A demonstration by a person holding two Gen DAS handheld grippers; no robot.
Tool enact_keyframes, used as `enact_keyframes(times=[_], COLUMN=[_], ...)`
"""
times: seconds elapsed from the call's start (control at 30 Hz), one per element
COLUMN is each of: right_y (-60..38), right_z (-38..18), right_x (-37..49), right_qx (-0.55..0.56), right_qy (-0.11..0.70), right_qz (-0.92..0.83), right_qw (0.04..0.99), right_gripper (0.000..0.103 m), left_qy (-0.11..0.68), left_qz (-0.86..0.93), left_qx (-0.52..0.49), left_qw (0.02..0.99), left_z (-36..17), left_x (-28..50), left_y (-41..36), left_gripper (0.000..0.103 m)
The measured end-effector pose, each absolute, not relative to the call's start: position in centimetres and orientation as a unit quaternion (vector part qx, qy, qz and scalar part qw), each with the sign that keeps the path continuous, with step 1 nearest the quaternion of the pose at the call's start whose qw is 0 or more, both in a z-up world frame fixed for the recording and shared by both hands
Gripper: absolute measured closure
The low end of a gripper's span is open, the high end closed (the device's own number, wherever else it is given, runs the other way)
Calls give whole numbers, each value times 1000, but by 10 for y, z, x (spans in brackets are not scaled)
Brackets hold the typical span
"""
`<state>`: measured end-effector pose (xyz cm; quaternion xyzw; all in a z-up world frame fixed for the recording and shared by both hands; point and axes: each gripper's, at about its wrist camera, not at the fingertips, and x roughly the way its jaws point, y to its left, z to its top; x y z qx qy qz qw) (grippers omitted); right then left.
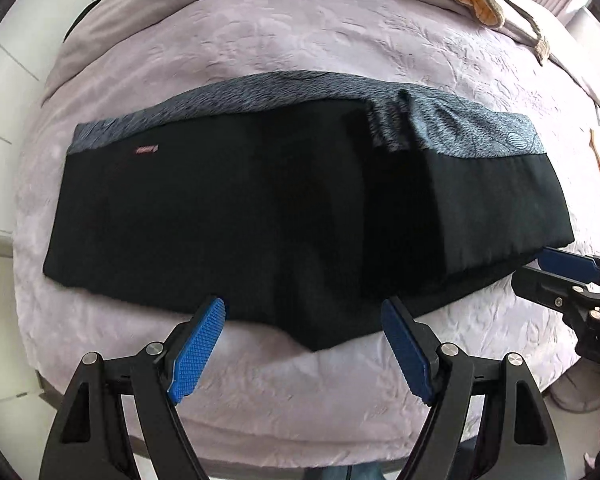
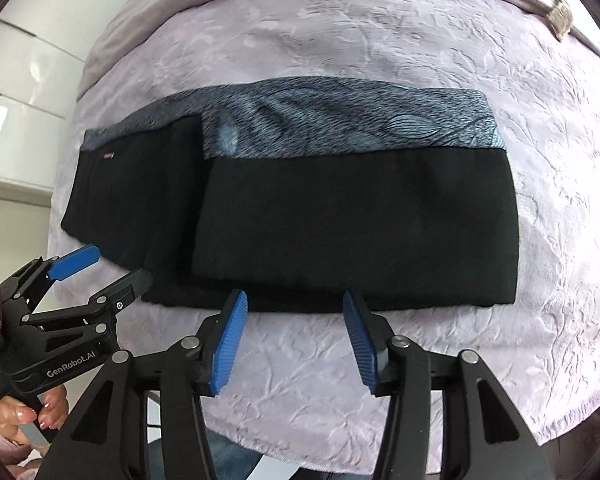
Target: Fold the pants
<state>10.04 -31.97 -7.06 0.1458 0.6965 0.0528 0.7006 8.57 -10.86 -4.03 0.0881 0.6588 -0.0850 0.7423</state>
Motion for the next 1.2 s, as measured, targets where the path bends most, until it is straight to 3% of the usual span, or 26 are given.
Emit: enact_keyframes(times=[0.2, 1.2], right_y=[-295, -212], right_z=[-61, -35], right_x=[95, 119], right_qx=[132, 35], right_qy=[702, 703], right_qz=[58, 84], right_qw=[697, 705], right_gripper=[38, 33], left_qy=[659, 661], left_qz=[-83, -58], left_qx=[88, 11], left_qw=[743, 748], left_z=[-35, -33], left_x=[81, 101], left_y=[-94, -19], left_gripper=[22, 22])
